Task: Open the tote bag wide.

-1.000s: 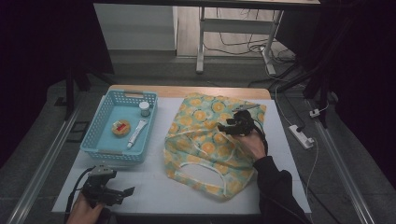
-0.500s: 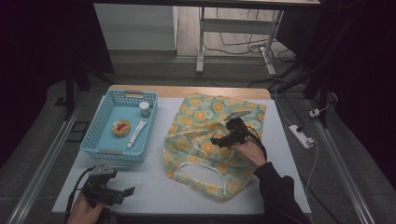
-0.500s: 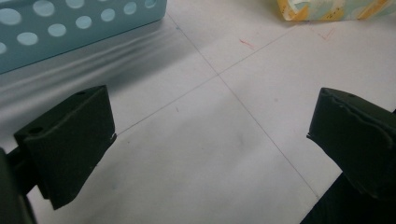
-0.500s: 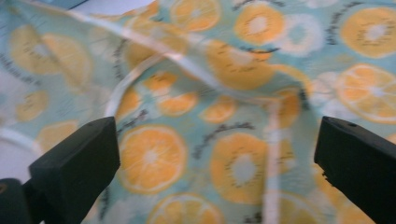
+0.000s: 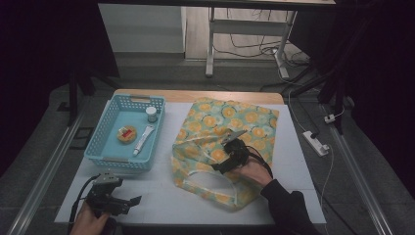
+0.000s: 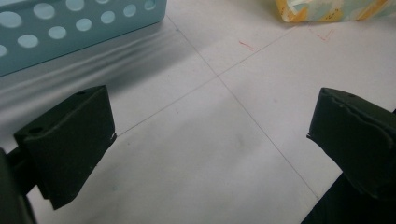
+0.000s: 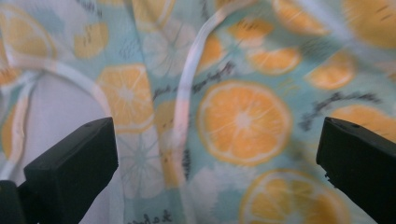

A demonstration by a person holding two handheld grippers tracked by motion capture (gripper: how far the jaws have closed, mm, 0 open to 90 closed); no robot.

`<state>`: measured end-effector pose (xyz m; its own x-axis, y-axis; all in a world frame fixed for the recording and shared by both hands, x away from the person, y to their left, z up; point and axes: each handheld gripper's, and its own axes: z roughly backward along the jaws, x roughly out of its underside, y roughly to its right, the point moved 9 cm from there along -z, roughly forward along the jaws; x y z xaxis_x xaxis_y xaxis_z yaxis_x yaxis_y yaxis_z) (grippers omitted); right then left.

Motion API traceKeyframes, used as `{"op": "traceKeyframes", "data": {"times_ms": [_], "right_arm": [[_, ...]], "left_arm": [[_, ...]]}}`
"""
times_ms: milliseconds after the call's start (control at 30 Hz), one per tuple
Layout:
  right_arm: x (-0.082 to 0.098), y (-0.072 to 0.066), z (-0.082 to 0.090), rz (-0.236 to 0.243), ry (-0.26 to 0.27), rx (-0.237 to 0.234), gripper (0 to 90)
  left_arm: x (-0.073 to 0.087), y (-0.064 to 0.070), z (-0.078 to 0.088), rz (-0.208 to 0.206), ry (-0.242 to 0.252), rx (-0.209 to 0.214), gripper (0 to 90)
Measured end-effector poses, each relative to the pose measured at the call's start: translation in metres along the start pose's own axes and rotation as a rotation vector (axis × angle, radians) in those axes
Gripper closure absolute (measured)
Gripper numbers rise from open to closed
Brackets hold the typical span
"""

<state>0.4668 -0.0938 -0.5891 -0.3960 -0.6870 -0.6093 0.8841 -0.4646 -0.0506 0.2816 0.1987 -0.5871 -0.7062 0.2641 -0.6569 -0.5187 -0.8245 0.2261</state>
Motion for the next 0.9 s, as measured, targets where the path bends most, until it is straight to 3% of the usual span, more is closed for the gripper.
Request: {"op": "traceKeyframes", "data": {"times_ms": [100,233,467,767,900], "right_arm": [[0.006,-0.005,-0.008,0.028,-0.031,0.004,0.0],[0.006,-0.008,-0.013,0.065,-0.035,0.048,1.3],[0.003,-0.014,-0.006,0.094,-0.021,0.028,34.3],[0.003,-0.018,0.0,0.104,-0.044,-0.011,84.5],[0.002,-0.017,0.001,0.095,-0.054,-0.027,90.0]], "left_arm": [[0.0,0.0,0.0,-0.001,0.0,-0.002,0.4],[0.0,0.0,0.0,-0.001,-0.001,-0.002,0.4],[0.0,0.0,-0.001,-0.002,-0.003,-0.002,0.4],[0.0,0.0,-0.001,0.001,-0.004,-0.002,0.5],[0.0,0.0,-0.001,0.003,-0.003,0.0,0.5]]}}
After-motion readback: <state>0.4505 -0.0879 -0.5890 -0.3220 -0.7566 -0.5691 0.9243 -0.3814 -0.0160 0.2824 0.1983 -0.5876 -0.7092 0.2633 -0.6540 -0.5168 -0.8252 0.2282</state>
